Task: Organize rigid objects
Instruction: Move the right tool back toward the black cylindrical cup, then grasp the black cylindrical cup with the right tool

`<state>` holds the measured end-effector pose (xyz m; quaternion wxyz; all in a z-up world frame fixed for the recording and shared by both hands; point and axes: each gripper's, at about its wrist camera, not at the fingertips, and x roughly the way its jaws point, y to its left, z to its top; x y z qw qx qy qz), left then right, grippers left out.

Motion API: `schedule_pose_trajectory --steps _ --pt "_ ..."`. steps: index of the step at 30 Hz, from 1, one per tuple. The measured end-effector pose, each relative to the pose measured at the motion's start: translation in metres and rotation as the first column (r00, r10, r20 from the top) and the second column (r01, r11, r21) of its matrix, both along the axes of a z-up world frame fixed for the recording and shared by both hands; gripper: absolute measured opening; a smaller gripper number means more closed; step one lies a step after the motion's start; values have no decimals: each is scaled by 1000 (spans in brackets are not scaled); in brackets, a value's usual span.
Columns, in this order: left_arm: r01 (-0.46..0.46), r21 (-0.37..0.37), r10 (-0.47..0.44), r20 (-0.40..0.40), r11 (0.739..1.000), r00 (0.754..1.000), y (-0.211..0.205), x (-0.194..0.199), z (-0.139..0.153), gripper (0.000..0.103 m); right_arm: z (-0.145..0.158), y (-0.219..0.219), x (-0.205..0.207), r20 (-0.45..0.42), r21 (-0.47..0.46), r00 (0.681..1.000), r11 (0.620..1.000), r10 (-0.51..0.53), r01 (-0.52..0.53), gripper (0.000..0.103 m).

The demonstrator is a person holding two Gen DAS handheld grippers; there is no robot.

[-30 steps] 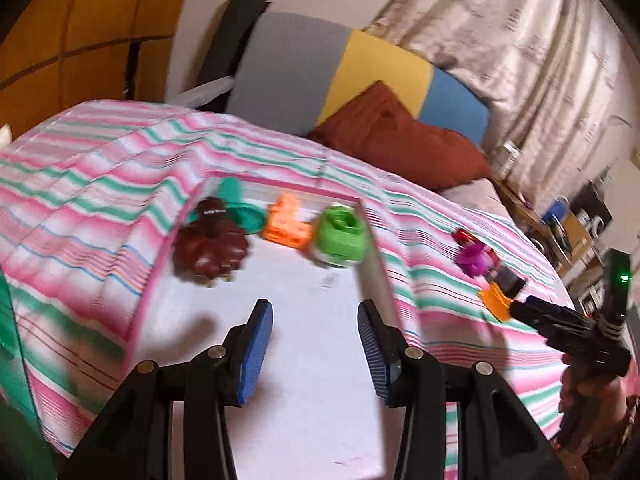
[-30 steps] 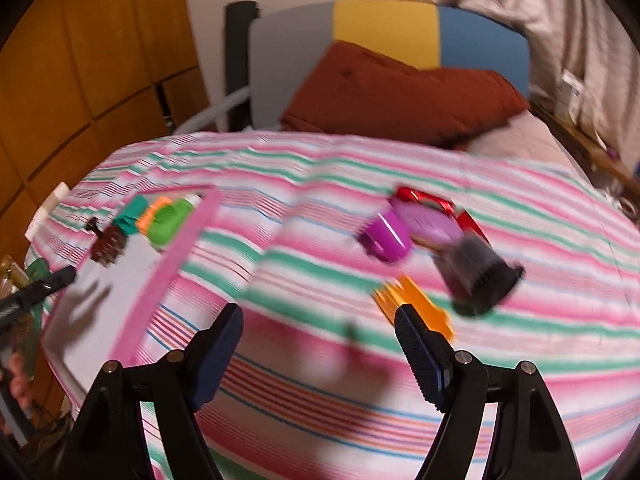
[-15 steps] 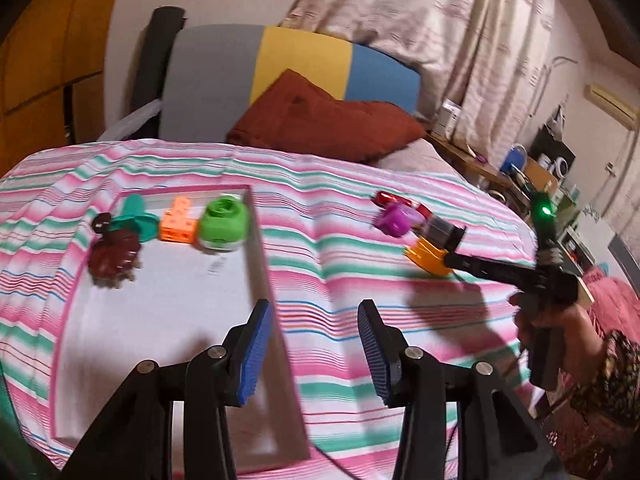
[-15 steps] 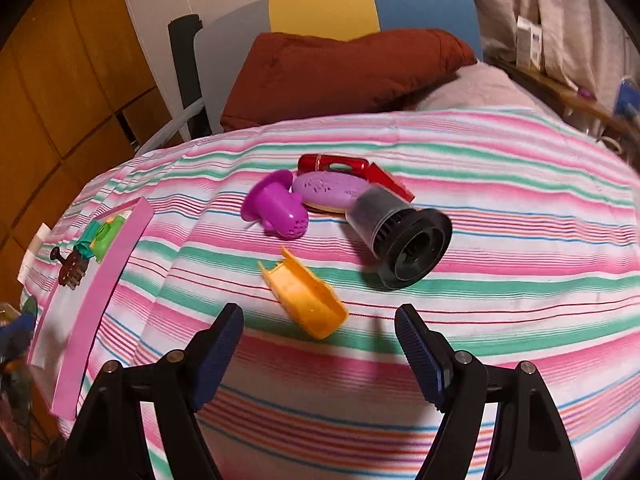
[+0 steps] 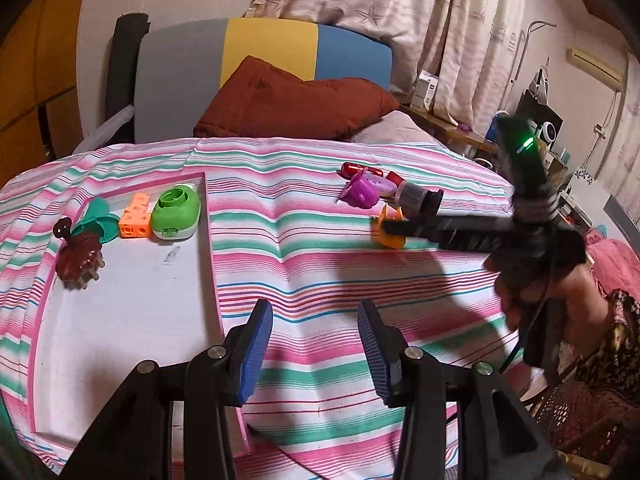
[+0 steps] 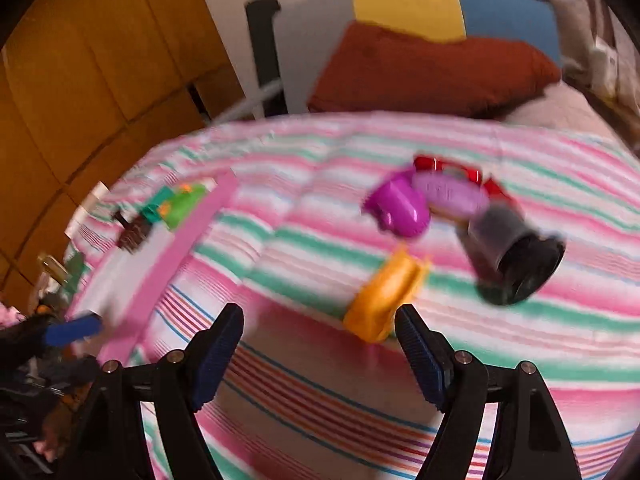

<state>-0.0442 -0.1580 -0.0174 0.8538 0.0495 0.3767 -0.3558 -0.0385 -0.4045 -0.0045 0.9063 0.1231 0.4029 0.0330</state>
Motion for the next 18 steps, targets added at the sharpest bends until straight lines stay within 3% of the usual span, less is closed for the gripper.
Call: schedule_pose_trajectory --steps 2,5,7,10,14,18 --pt "-5 -3 5 -3 1000 1000 1 1 0 44 13 -21 -8 52 -29 993 993 -110 111 79" --pt "-7 -9 7 -18 1000 1000 0 3 -2 44 17 -52 -15 76 -158 956 943 -282 291 79" --pt "-3 -4 2 -27 1000 1000 -4 3 -4 44 12 -69 -14 58 -179 944 927 -325 330 79" --pt "13 8 -13 -28 1000 1000 -10 1 -6 44 4 -81 -8 33 -191 940 921 -340 340 79" --pt "43 32 -42 -14 999 999 -20 -6 -7 44 -11 -85 4 -17 -183 957 942 -291 283 78" --pt "60 49 -59 -8 997 998 -26 -9 -8 45 -23 -91 12 -78 -128 960 957 -271 260 56"
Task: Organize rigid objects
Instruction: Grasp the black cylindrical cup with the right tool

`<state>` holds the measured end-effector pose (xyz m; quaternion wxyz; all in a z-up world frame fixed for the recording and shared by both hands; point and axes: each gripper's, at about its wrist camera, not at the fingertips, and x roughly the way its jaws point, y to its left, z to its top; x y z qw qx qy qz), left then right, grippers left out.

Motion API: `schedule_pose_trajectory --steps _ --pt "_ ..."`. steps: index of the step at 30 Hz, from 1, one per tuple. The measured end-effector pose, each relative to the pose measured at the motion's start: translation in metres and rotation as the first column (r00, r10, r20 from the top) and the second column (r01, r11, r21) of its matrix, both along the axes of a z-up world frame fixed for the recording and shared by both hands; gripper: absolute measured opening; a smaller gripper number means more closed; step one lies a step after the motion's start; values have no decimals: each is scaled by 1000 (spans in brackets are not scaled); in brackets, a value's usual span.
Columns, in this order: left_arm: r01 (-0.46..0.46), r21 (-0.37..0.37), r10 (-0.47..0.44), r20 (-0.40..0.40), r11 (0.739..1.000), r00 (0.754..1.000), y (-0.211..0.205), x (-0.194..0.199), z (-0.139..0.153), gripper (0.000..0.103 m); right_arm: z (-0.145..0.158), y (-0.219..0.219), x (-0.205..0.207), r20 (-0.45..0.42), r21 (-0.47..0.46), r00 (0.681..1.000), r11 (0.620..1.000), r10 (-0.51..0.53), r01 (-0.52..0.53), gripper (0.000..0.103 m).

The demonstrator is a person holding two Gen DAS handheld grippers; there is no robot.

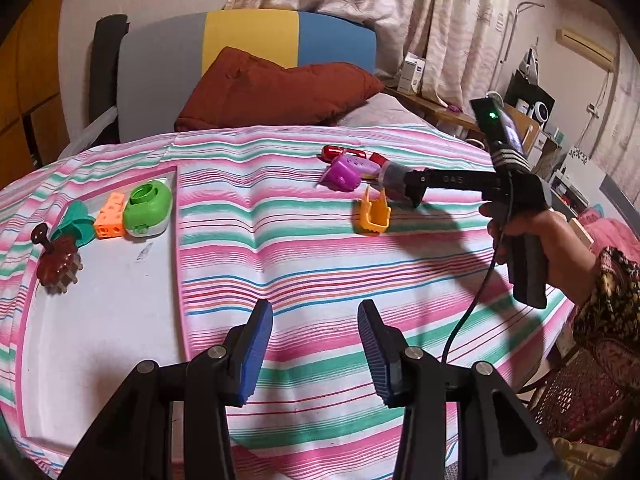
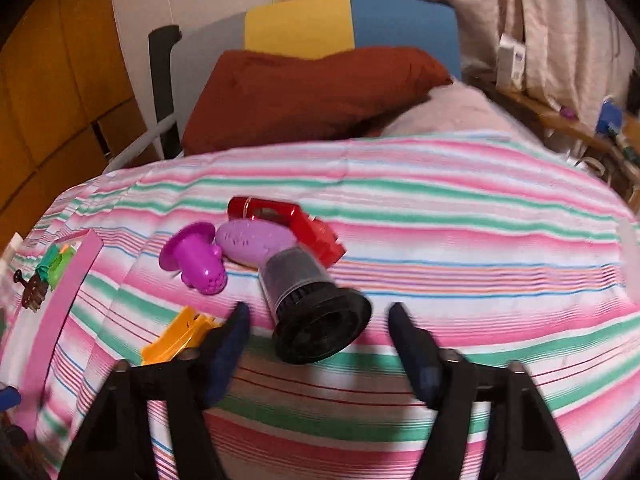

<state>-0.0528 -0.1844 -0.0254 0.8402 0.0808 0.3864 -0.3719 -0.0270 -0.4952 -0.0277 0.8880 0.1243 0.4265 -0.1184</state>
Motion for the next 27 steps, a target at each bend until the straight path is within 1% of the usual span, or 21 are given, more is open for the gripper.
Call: schedule_pose_trajectory --steps 2,4,5,6,8,11,12,14,15,16,17,18,19,20,21,22,23,24,26,27 --pt "2 6 -2 -2 1000 1000 -2 -1 -1 44 -7 -6 0 -17 28 1000 999 -23 24 55" --pt "2 5 -2 -9 1000 1000 -2 0 -2 45 -9 -13 -2 -24 87 998 995 -55 57 46" --pt "2 3 -2 -12 1000 1000 -2 1 -2 44 -10 -18 -5 -26 127 997 989 -78 81 44" --pt "1 4 -1 -12 1000 1000 -2 2 -3 44 -11 -21 -6 -29 148 995 984 -93 96 41" --pt "1 4 -1 -11 1000 1000 -1 2 -3 44 -14 -28 -10 -51 185 990 973 -133 140 40" --pt "-4 3 4 -9 1000 1000 1 3 -3 44 -20 -36 -16 -123 167 971 960 -206 225 40" --pt "-5 1 5 -10 1000 1000 1 3 -2 44 -18 -37 -19 -120 157 967 958 -225 242 40" --pt "-10 -2 10 -15 1000 1000 2 4 -2 44 -2 -32 -20 -59 104 974 969 -218 223 41" --pt "-12 -4 12 -15 1000 1000 3 4 -2 44 7 -28 -20 -29 61 979 977 -203 205 49" --pt "-12 -5 12 -16 1000 1000 3 5 -2 44 18 -19 -19 11 -5 985 985 -170 170 62" --pt "-10 -3 10 -17 1000 1000 3 5 -3 44 28 -7 -19 50 -81 991 989 -121 125 68" --pt "-8 2 8 -15 1000 1000 2 4 -4 44 36 5 -18 78 -156 994 984 -71 82 77" --pt "-6 6 7 -14 1000 1000 2 4 -4 44 41 19 -15 91 -246 996 969 -9 31 80" --pt "-4 11 4 -13 1000 1000 1 4 -4 44 43 26 -10 83 -303 996 953 35 -8 81" --pt "-1 15 2 -13 1000 1000 1 4 -4 45 42 35 -3 50 -346 994 935 96 -73 81" --pt "0 20 1 -12 1000 1000 0 4 -5 45 41 39 5 11 -361 989 923 149 -135 79" --pt "-2 22 2 -9 1000 1000 0 4 -4 45 40 43 13 -36 -380 978 903 204 -202 79" --pt "-3 20 3 -6 1000 1000 -1 4 -3 44 35 50 24 -111 -414 958 864 264 -286 78" --pt "-7 18 7 -6 1000 1000 -1 4 -2 44 23 57 40 -270 -447 904 789 330 -422 78" --pt "-9 19 9 -5 1000 1000 -1 4 -2 44 14 60 47 -352 -456 868 745 351 -486 74"
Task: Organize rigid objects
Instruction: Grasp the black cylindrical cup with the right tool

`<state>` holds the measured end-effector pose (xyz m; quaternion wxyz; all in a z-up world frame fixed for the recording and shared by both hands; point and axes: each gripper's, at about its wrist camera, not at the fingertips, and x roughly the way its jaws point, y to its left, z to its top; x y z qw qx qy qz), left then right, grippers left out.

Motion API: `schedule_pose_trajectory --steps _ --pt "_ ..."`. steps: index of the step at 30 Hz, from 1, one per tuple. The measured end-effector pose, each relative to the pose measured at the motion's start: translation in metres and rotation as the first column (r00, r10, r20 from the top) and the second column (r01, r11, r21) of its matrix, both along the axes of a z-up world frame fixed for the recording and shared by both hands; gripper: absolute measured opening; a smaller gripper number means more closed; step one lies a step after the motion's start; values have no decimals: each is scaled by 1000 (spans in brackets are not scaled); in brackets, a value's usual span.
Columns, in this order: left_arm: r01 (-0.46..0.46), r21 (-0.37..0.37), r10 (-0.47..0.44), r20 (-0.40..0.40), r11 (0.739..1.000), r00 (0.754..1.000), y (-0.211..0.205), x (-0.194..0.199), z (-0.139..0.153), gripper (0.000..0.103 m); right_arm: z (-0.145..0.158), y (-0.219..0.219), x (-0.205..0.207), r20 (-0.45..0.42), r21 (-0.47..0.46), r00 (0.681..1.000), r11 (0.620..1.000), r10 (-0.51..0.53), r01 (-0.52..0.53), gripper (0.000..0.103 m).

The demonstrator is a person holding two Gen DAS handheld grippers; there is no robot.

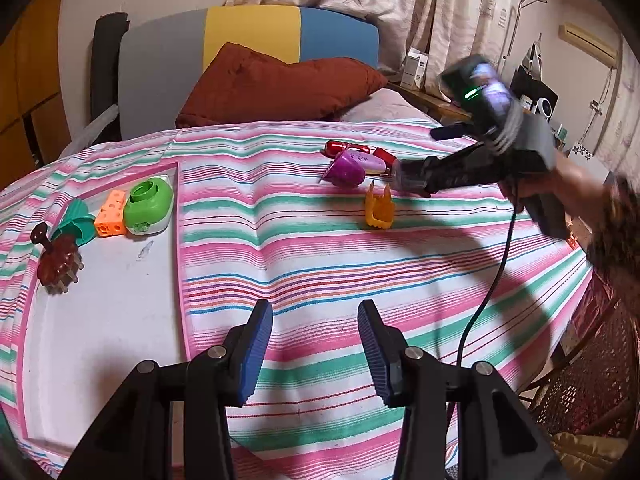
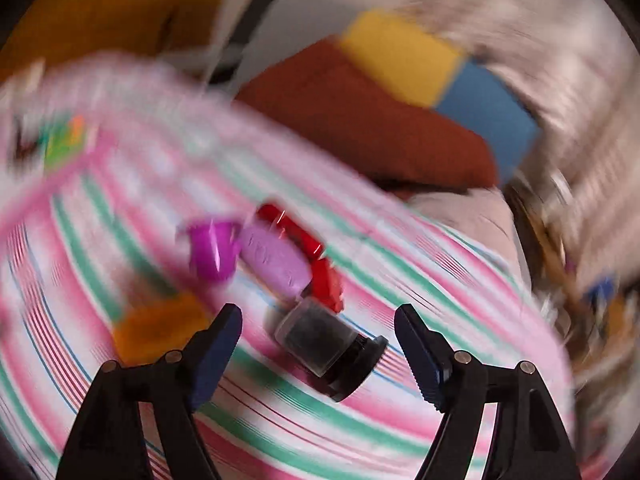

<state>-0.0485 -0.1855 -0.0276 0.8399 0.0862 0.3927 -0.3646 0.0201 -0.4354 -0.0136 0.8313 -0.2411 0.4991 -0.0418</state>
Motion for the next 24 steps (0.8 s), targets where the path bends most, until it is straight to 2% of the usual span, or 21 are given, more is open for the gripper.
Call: schedule_pose_trajectory --steps 1,3,5,7,9,10,12,15,18,19,24 --pt "-1 1 1 1 1000 1000 0 0 0 45 -9 2 6 -64 -47 997 998 38 -42 64" --pt "-4 3 4 5 1000 1000 1 0 1 44 -21 1 13 -152 -101 987 992 61 -76 57" --pt "-7 6 7 6 1000 1000 2 1 1 44 -34 -1 17 -221 -129 973 987 62 -92 56" --pt "-9 9 9 3 1000 1000 3 3 1 44 -40 -2 18 -221 -144 974 986 50 -83 55" --pt "-13 8 13 -1 1000 1000 3 5 1 44 -33 -12 16 -189 -68 982 998 -3 -10 52" --pt "-12 6 12 -5 1000 1000 4 6 0 44 -26 -19 14 -164 3 986 999 -44 45 49" --pt "-12 3 12 -13 1000 1000 3 7 -1 44 -12 -32 5 -100 132 987 981 -127 140 48" --pt "-2 3 2 -29 1000 1000 -2 7 -5 44 2 -54 -17 -29 328 965 910 -259 254 47" --pt "18 8 -18 -41 1000 999 -10 4 -9 44 6 -72 -45 19 495 930 812 -366 310 47" --pt "27 10 -26 -44 1000 999 -13 3 -10 44 6 -77 -53 31 529 921 788 -388 314 47" --pt "68 24 -67 -50 997 997 -35 1 -13 44 -7 -89 -76 14 589 886 719 -464 368 47"
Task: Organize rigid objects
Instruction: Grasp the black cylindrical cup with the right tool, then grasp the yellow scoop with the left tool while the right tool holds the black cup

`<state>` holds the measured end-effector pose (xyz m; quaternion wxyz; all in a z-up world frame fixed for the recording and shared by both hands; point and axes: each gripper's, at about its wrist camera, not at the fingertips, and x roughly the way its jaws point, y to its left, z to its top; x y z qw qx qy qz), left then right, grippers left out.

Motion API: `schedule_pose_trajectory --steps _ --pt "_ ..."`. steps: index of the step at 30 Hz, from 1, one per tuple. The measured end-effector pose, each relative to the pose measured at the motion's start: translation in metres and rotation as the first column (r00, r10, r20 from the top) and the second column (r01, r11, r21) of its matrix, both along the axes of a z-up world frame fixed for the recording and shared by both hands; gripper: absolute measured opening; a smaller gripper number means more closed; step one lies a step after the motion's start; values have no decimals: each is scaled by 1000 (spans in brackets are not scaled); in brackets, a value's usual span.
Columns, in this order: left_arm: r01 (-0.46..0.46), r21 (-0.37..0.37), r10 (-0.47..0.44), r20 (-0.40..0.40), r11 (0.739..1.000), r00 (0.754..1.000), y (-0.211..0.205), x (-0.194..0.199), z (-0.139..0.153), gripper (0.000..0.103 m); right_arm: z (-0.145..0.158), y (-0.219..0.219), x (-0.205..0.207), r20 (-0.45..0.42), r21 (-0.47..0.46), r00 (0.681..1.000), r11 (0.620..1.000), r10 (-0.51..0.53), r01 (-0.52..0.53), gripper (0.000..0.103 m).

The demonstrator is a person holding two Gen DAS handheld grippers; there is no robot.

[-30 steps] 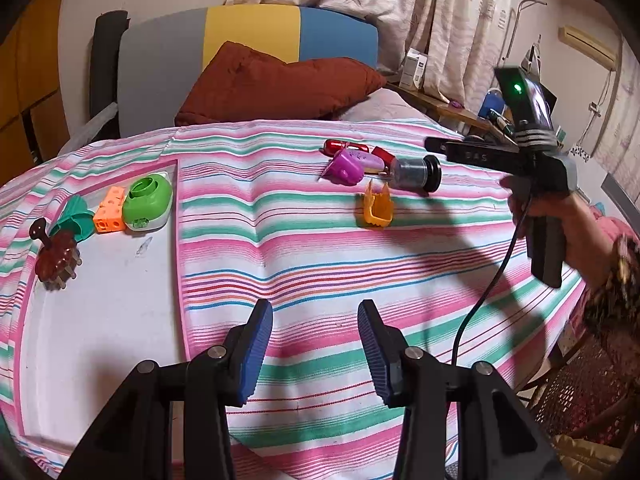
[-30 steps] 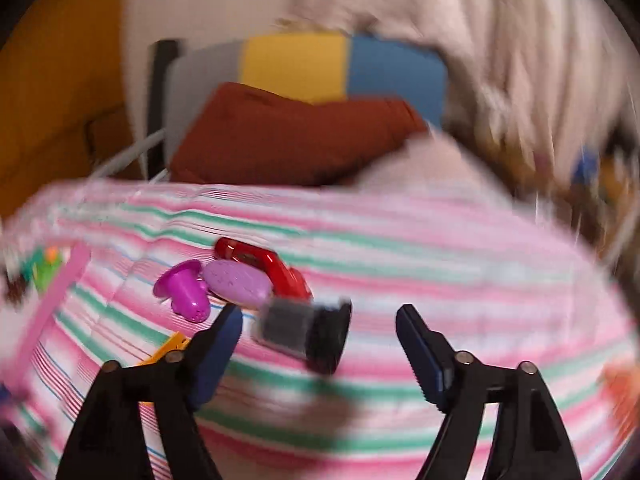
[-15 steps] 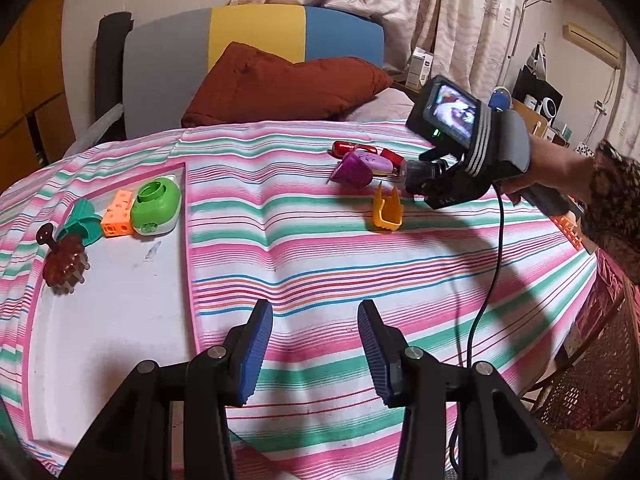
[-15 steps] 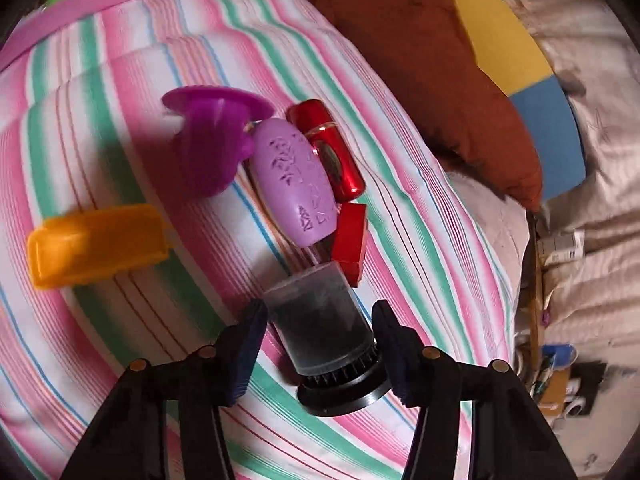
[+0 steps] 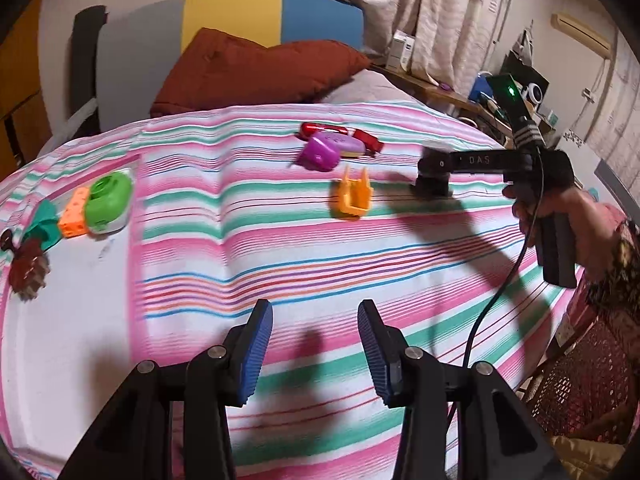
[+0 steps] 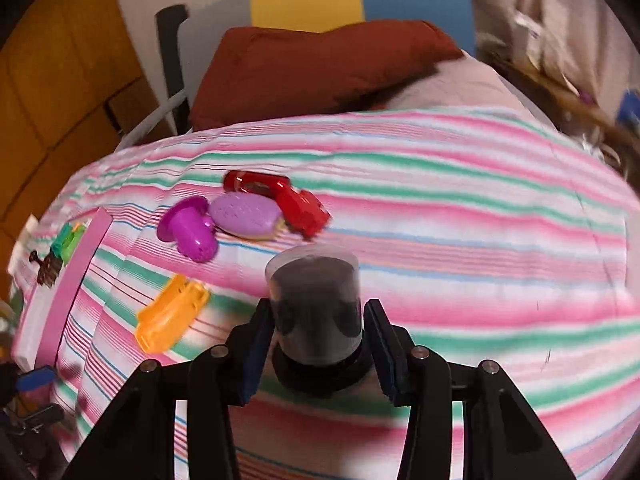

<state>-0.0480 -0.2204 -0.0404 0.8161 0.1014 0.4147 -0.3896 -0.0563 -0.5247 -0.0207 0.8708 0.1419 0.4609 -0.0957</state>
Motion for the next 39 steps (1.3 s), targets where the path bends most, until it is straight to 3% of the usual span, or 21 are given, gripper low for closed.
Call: schedule_pose_trajectory --steps 10,16,23,28,33,39 --pt "56 45 -56 6 997 998 -66 14 -2 45 -3 8 1 -49 -3 998 999 -36 36 46" --pt "49 77 -50 12 996 999 -108 33 -6 45 -2 9 -2 -55 44 996 997 -66 68 46" --pt "60 153 -67 36 986 997 -141 51 -15 45 -3 14 -1 -100 26 994 998 -51 54 49" --pt "57 135 -58 6 989 998 -142 61 -23 45 5 18 -10 -95 35 993 997 -72 75 51" --pt "25 111 -24 -7 993 1000 -135 70 -27 27 7 22 -7 -61 -25 996 998 -62 61 44" --pt "33 95 -32 -6 995 999 -118 65 -24 26 7 19 -8 -49 -53 995 995 -84 82 44"
